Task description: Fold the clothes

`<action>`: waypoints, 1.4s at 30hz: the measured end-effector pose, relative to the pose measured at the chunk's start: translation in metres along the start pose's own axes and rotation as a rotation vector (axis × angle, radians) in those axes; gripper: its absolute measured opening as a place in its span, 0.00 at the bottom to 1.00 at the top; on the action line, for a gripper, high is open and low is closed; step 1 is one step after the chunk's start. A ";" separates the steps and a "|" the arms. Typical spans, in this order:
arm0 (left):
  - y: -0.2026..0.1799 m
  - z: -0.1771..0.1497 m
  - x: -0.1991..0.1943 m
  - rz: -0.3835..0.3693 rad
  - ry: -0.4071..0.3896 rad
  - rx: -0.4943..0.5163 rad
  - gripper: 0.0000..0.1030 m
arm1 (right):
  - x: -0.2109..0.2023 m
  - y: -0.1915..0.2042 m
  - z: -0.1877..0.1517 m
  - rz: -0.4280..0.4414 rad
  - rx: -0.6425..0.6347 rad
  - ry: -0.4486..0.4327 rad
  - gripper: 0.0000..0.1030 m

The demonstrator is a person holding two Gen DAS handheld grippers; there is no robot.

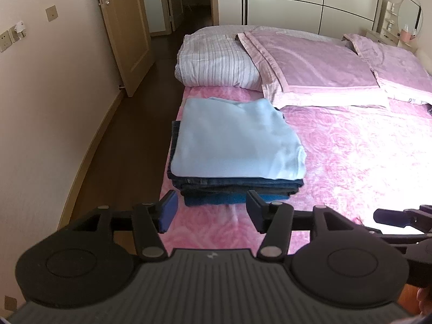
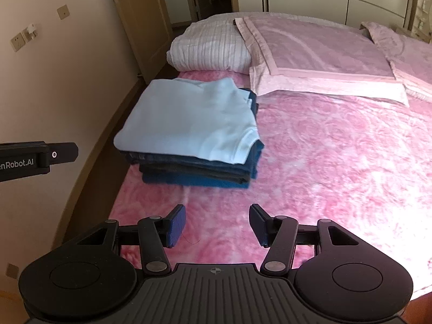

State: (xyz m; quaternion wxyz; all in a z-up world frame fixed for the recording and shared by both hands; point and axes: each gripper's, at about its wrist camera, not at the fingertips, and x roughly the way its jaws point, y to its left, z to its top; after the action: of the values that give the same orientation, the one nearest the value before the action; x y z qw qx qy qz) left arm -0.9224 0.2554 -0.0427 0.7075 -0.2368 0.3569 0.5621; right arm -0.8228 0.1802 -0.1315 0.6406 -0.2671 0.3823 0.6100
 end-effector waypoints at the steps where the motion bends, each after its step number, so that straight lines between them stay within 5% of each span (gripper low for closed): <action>1: -0.004 -0.003 -0.004 0.000 0.000 -0.001 0.51 | -0.005 -0.001 -0.004 -0.008 -0.005 -0.004 0.54; 9: -0.027 -0.044 -0.037 0.017 -0.018 -0.027 0.60 | -0.036 -0.009 -0.040 -0.061 -0.014 -0.030 0.54; 22: -0.026 -0.125 -0.083 0.051 0.048 -0.091 0.60 | -0.072 0.003 -0.094 0.034 0.023 0.025 0.54; 31: -0.022 -0.143 -0.087 0.044 0.077 -0.107 0.60 | -0.079 0.017 -0.115 0.021 0.011 0.059 0.54; 42: -0.010 -0.132 -0.051 0.003 0.132 -0.060 0.60 | -0.039 0.020 -0.109 -0.015 0.070 0.129 0.54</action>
State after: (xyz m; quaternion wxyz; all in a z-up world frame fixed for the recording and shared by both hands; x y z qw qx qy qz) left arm -0.9496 0.1235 -0.0871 0.6743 -0.2940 0.3860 0.5568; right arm -0.8594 0.0717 -0.1583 0.6281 -0.2860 0.4420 0.5731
